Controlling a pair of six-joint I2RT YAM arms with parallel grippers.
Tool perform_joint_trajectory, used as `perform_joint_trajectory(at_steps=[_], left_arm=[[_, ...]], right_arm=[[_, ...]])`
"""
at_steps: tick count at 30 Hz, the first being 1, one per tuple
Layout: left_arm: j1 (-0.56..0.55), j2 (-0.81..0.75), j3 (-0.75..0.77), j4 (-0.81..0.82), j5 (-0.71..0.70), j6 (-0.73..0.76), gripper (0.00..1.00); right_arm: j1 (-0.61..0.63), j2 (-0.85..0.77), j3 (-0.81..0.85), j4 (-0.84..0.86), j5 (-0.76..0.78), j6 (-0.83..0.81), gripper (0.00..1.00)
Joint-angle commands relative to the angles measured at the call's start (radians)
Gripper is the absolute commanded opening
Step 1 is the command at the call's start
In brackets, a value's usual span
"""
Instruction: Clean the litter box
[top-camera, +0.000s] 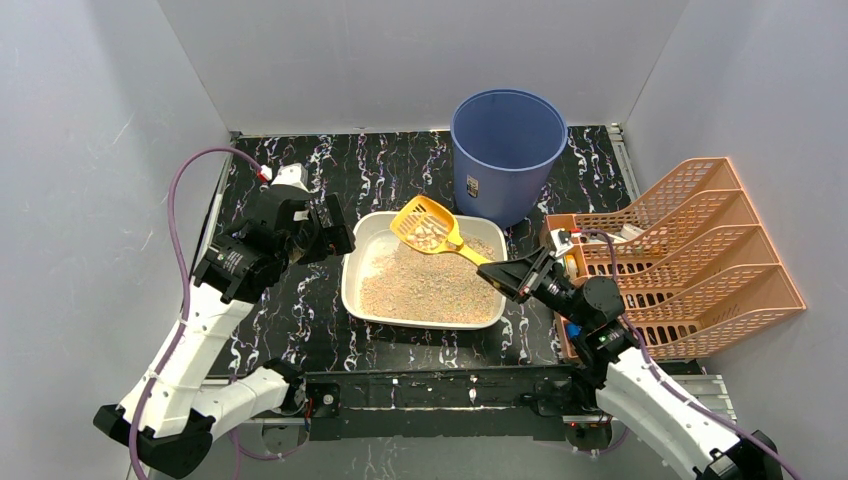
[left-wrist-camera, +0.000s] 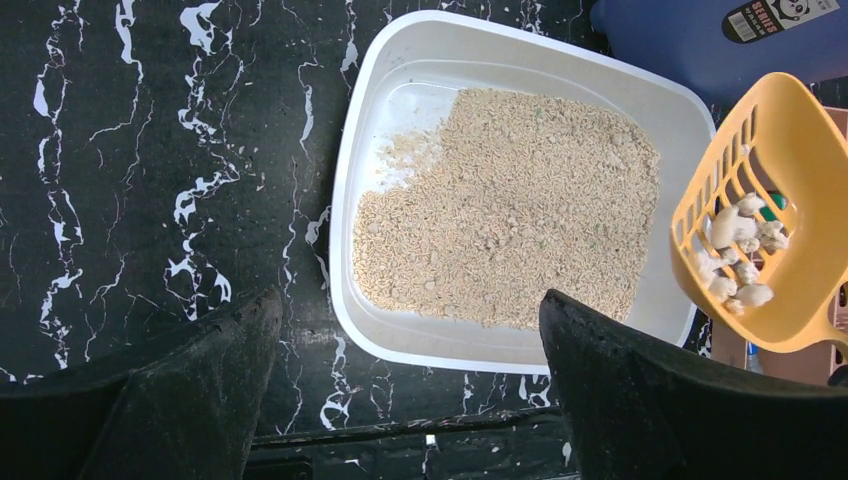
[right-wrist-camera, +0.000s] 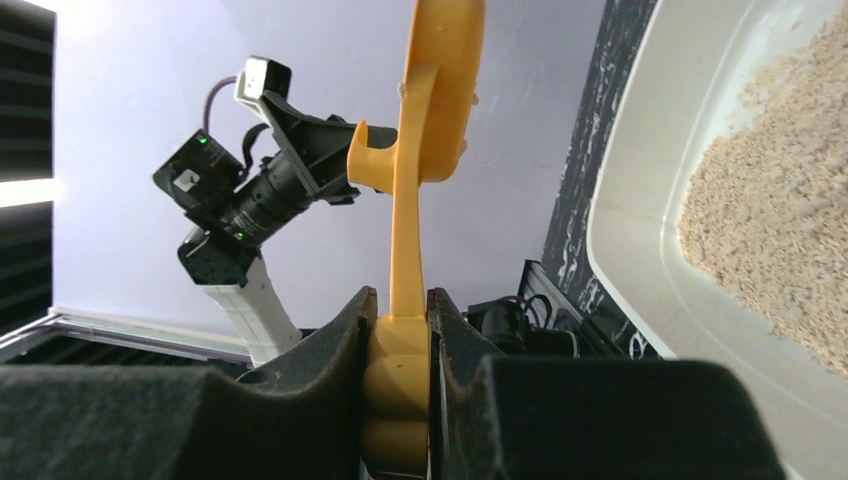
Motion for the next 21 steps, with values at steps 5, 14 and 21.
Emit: perform_joint_trajectory(at_steps=[5, 14, 21], left_arm=[[0.002, -0.023, 0.001, 0.012, -0.001, 0.028, 0.98], [0.002, -0.004, 0.020, -0.010, 0.007, 0.038, 0.98], [0.002, 0.002, 0.025, -0.009, 0.007, 0.055, 0.98]], right_arm=[[0.027, -0.019, -0.002, -0.002, 0.108, 0.017, 0.01], [0.084, 0.030, -0.007, 0.152, 0.060, 0.058, 0.01], [0.080, 0.017, 0.055, 0.062, 0.061, -0.016, 0.01]])
